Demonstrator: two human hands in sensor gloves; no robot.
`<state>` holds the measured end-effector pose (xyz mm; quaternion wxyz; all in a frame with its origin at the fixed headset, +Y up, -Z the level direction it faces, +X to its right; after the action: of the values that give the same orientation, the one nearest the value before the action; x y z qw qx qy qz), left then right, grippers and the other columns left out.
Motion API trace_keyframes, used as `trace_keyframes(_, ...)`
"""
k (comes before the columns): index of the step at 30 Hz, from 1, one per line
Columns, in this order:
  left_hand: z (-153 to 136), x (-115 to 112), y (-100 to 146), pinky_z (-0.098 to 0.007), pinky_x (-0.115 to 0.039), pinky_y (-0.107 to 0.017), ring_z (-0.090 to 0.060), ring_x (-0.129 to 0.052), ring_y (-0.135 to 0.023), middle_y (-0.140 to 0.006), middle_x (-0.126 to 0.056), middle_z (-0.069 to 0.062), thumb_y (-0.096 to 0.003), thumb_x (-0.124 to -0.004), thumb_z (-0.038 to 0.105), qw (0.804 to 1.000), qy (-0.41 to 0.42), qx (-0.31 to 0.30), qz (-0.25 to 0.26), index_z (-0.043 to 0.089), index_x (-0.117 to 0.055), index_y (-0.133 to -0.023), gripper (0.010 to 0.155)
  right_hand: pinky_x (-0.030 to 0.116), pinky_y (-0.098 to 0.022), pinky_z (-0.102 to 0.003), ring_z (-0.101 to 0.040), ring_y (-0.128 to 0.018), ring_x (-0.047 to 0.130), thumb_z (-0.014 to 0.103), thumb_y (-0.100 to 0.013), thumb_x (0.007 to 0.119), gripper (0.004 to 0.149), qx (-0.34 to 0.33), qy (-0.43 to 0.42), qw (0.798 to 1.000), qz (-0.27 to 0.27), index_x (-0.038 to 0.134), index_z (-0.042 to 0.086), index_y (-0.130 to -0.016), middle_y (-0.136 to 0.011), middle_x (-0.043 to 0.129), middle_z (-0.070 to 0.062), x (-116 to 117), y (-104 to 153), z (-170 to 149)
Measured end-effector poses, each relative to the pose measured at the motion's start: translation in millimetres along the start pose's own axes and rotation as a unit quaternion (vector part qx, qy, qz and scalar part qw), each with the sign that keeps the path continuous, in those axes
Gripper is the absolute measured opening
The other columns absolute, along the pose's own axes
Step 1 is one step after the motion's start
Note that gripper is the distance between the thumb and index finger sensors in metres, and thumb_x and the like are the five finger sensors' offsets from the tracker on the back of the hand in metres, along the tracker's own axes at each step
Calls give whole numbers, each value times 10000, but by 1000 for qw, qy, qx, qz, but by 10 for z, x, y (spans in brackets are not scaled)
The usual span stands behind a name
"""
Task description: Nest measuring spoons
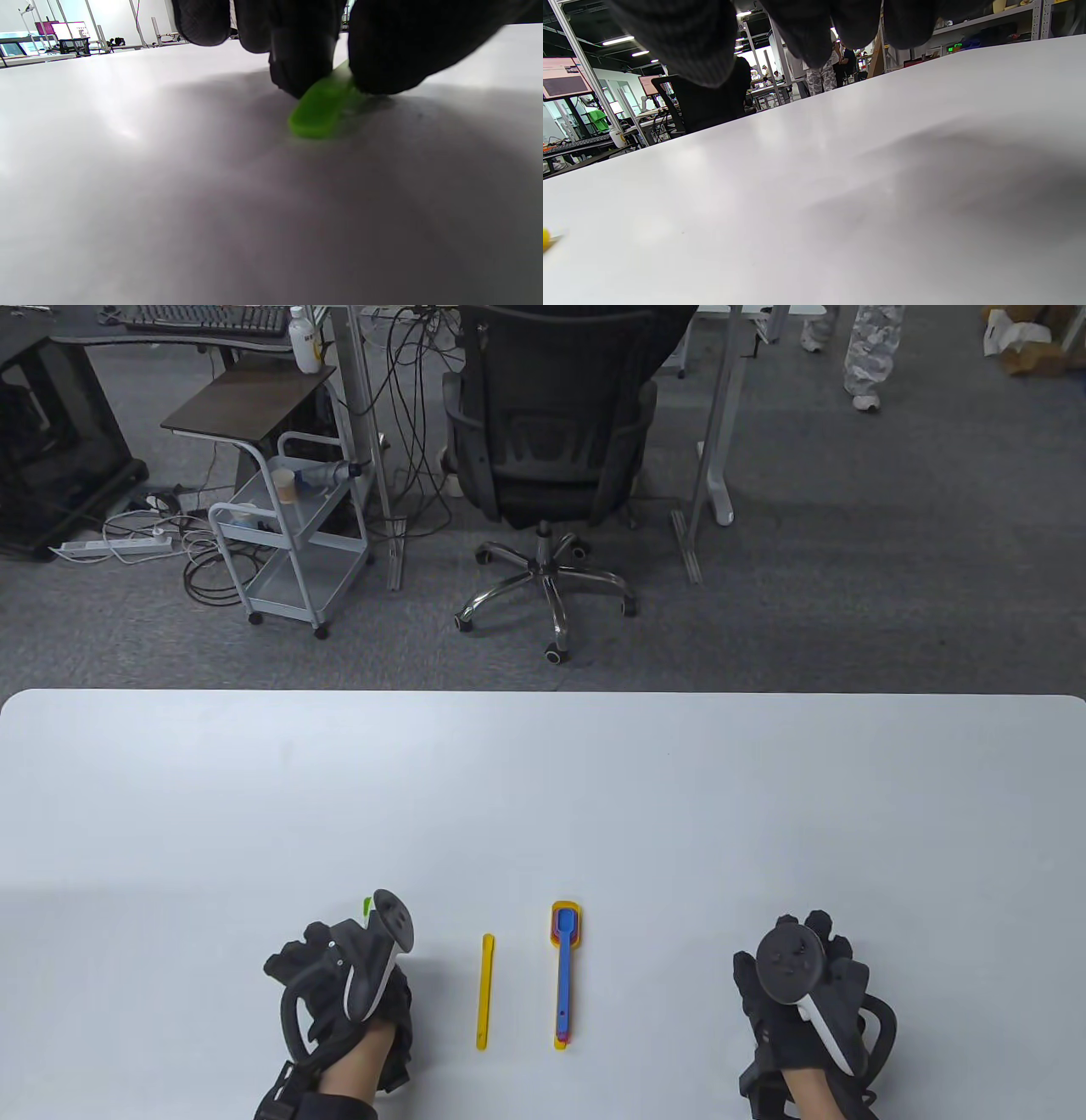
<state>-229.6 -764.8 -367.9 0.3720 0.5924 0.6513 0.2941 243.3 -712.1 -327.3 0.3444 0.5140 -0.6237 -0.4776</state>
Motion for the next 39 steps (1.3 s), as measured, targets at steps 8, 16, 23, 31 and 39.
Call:
trace_keyframes(8, -10, 39, 7, -686, -450, -783, -526, -706, -1071, -1145, -687, -135, -397, -954, 456, 1000, 2, 0, 5, 75, -976, -693, 482, 458, -696, -711, -634, -1042, 469, 508, -516, 732, 762, -5, 11, 1000, -2, 566, 91, -1132, -1232, 408, -312, -11, 5, 13)
trace_keyframes(16, 37, 173, 104, -688, -451, -781, -527, -711, -1069, -1144, -689, -133, -395, -958, 456, 1000, 7, -13, 15, 70, -980, -685, 483, 448, -699, -712, -617, -1057, 456, 512, -515, 732, 765, -8, 18, 1000, 0, 559, 100, -1136, -1238, 396, -301, -5, 7, 32)
trace_keyframes(23, 200, 365, 272, -689, -452, -781, -526, -716, -1067, -1144, -691, -128, -390, -960, 462, 999, 8, -36, 31, 70, -984, -675, 485, 467, -697, -712, -627, -1046, 475, 510, -518, 728, 754, -7, 15, 1000, 10, 568, 102, -1132, -1236, 410, -304, 0, 7, 29)
trace_keyframes(31, 523, 563, 546, -690, -453, -780, -526, -718, -1067, -1142, -696, -127, -388, -962, 461, 996, 16, -73, 40, 68, -985, -673, 486, 470, -695, -713, -628, -1042, 487, 507, -520, 726, 749, -7, 15, 1000, 13, 572, 101, -1130, -1235, 421, -303, -2, 10, 29)
trace_keyframes(39, 911, 648, 843, -691, -452, -780, -524, -720, -1067, -1143, -697, -126, -386, -965, 463, 993, 22, -110, 38, 71, -988, -671, 485, 475, -693, -712, -629, -1037, 497, 507, -521, 725, 747, -11, 19, 1000, 15, 577, 98, -1128, -1233, 429, -304, 4, 18, 38)
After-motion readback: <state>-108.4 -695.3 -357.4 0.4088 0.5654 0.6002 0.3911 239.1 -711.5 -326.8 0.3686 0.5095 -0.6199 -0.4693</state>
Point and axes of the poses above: the tracker on the back of each hand, its own z axis roughly to the thumb side, its own y axis roughly from the fingertips to the wrist, x = y × z, the point moved 4 cm from there along -y, roughly from the wrist to the fingertips
